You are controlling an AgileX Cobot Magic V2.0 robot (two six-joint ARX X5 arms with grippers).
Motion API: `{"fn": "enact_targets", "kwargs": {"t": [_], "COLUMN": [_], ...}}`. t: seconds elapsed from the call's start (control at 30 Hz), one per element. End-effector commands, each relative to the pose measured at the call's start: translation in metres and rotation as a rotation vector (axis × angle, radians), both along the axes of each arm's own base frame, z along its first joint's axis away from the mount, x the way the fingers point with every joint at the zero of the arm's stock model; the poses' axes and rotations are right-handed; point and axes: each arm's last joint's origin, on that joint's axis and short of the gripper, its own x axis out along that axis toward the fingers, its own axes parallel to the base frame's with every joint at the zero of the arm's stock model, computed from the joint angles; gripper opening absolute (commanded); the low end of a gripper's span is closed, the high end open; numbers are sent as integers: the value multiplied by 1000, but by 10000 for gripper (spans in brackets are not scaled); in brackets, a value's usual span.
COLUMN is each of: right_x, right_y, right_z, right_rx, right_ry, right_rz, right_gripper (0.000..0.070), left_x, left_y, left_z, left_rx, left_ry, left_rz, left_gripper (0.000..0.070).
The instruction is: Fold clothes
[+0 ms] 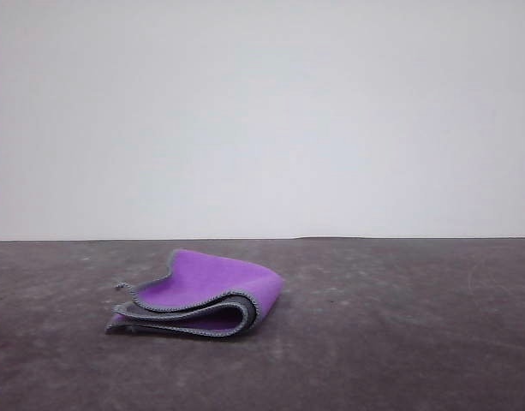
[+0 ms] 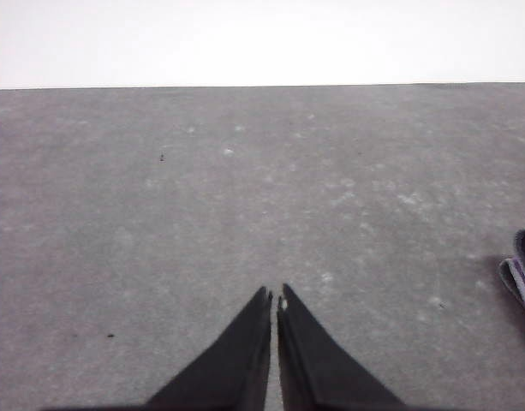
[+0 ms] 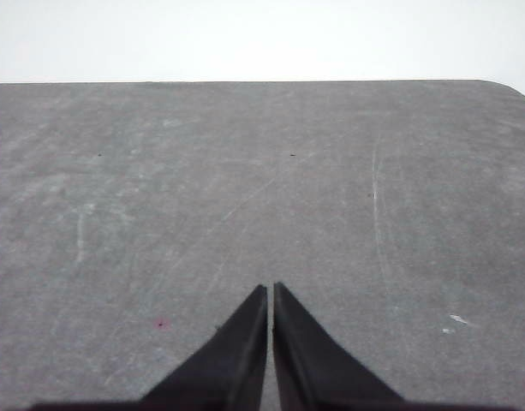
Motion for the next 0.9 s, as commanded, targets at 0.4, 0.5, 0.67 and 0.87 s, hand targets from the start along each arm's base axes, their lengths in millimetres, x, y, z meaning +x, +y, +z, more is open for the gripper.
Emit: {"fn": "enact_targets", "kwargs": {"t": [0.4,0.5,0.67,0.87], "right_x": [0,0,0,0], "right_y": [0,0,0,0], "right_z": [-1,-1,-1,-1], "right_rx": [16,16,16,16], "right_ry": [-6,-6,-6,-6], "right_rz": [-1,-1,-1,-1], "right_gripper": [11,11,11,11], "left_x": [1,1,1,1], "left_y": [0,0,0,0], "left_z": [-7,-7,-7,-7], "left_rx": [11,11,11,11], "left_ry": [23,23,23,23], "left_rz": [1,1,1,1], "left_gripper": [0,0,0,0]}}
